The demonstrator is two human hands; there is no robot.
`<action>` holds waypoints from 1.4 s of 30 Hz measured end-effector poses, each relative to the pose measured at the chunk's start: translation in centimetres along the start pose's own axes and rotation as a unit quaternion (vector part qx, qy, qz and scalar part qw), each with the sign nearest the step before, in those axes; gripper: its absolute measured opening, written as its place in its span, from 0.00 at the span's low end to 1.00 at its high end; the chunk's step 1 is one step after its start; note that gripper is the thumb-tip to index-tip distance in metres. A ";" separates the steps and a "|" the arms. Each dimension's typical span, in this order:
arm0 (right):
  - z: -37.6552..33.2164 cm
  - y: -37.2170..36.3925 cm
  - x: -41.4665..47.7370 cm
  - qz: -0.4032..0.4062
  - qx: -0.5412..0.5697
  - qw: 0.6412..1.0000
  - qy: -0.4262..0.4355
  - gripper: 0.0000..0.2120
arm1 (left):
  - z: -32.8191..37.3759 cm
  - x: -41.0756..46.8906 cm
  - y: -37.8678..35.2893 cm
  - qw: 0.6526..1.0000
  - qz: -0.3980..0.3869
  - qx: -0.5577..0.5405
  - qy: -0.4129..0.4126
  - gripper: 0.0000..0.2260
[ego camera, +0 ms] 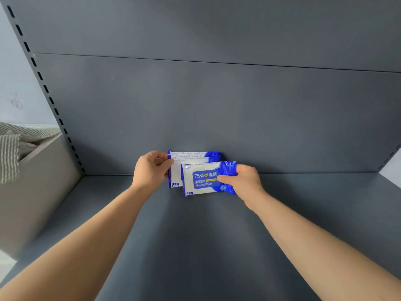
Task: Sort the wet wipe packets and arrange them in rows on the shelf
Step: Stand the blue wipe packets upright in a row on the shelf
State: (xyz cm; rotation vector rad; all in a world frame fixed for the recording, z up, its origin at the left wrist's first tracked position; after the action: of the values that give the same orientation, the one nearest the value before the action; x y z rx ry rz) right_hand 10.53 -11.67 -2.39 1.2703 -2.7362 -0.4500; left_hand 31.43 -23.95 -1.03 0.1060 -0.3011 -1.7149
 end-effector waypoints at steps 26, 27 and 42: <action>-0.9 -2.6 -0.6 -0.018 -0.224 0.971 0.079 0.19 | -0.9 -1.7 -0.2 0.974 -0.063 0.210 -0.052 0.17; -1.0 -2.6 -0.6 -0.018 -0.227 0.971 0.078 0.19 | -0.9 -1.7 -0.2 0.974 -0.062 0.213 -0.052 0.17; -1.7 5.3 -6.4 -0.019 -0.427 0.890 0.159 0.23 | 4.2 -9.1 -3.8 0.860 -0.019 0.421 -0.287 0.20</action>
State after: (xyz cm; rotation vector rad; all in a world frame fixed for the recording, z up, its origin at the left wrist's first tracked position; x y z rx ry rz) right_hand 11.21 -3.95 1.07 1.0087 -1.8558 -1.1572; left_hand 28.33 -13.88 1.10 0.2377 -1.4978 -1.5052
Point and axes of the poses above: each hand's wrist, its own x-axis towards the middle knuckle, its own y-axis out of the back of the hand, z = x × y, the point moved 3 cm from there along x, towards the middle knuckle, and after that the axes turned 4 degrees about z, right-handed, at the moved point
